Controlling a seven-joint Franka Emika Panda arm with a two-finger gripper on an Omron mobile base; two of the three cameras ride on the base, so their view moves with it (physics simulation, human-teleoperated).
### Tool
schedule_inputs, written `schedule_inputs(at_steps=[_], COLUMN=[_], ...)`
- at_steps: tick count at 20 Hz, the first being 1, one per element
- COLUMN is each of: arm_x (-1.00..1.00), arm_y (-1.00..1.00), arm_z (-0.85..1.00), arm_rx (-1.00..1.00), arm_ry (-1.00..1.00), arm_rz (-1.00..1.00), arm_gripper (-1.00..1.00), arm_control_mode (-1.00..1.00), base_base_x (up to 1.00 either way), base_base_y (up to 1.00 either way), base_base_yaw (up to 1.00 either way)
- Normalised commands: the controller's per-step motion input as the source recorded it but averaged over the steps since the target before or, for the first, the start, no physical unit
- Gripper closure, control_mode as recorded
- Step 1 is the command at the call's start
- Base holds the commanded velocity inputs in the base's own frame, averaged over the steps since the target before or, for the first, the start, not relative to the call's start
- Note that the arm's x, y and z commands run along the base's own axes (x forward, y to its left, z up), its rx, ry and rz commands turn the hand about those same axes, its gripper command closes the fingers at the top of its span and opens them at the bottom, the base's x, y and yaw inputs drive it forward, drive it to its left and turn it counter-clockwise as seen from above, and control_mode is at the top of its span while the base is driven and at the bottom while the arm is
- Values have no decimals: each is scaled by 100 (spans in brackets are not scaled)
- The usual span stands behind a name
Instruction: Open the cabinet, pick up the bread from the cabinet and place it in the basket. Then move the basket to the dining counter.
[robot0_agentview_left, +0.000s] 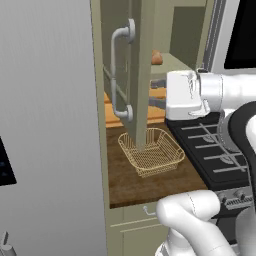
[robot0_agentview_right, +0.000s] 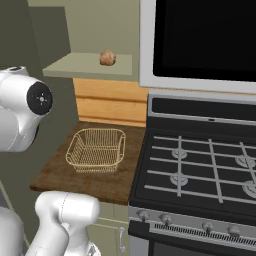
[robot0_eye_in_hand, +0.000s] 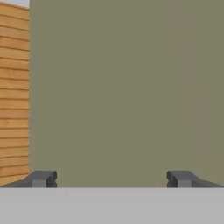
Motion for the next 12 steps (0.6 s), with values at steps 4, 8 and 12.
schedule_inputs(at_steps=[4,8,12], arm_x=[0,0,-3], arm_y=[58,20,0], arm_z=[0,0,0], arm_rx=[0,0,0], arm_ry=[0,0,-2], arm_rz=[0,0,0], arm_gripper=[-100,-100,-100], arm_control_mode=[-100,-100,-100], base_base_x=[0,0,0], base_base_y=[0,0,0], base_base_yaw=[0,0,0])
